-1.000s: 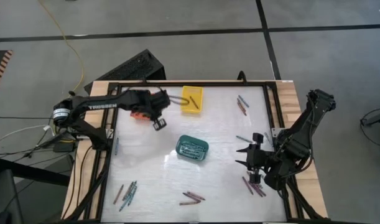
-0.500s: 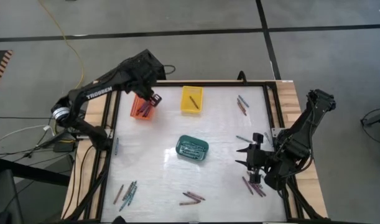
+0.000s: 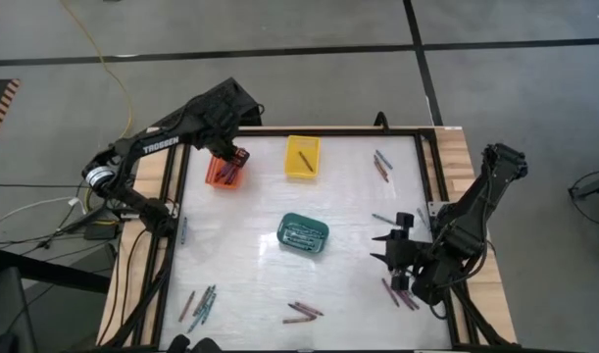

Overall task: Sort crayons
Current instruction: Put the violet crayon into the orange bin, then put the blue crayon into the blue bin

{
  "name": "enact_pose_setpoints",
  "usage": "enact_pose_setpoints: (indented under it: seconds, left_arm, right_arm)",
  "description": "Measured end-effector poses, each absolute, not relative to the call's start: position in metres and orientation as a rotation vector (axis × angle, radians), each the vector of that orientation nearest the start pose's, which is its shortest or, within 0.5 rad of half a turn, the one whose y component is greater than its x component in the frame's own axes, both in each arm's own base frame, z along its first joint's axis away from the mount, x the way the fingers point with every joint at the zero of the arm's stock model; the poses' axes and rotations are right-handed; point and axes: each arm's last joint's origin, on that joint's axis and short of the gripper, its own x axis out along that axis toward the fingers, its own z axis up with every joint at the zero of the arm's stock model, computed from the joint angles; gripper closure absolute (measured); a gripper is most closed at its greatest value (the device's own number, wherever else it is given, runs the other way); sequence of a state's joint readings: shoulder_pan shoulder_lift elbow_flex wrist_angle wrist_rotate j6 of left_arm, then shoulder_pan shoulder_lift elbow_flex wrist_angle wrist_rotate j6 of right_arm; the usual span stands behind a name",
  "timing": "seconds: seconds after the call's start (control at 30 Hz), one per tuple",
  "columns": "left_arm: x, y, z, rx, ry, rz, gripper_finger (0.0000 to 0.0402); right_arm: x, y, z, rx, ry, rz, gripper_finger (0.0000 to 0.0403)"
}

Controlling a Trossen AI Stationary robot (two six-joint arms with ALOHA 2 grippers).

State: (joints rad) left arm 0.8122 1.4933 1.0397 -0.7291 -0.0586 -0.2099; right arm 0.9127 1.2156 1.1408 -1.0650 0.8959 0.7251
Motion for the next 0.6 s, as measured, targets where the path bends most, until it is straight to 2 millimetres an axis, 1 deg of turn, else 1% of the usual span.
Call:
enact_pose_setpoints:
  seconds: [0.13,0.33,0.5,0.6]
  left_arm:
    - [0.192,0.206,0.222,-0.645,1.054,0.896,0.0339]
    - [0.194,0.201,0.223,-0.681,1.05,0.844,0.0301]
    - [0.198,0.187,0.237,-0.667,1.005,0.802,0.0282]
    - [0.201,0.171,0.251,-0.659,0.954,0.731,0.0281]
  right_arm:
    - [0.15,0.157,0.312,-0.216,0.653,-0.231,0.0235]
    - [0.15,0.157,0.311,-0.215,0.651,-0.233,0.0235]
    - [0.15,0.157,0.311,-0.211,0.651,-0.236,0.0235]
    - [0.15,0.157,0.311,-0.212,0.648,-0.239,0.0235]
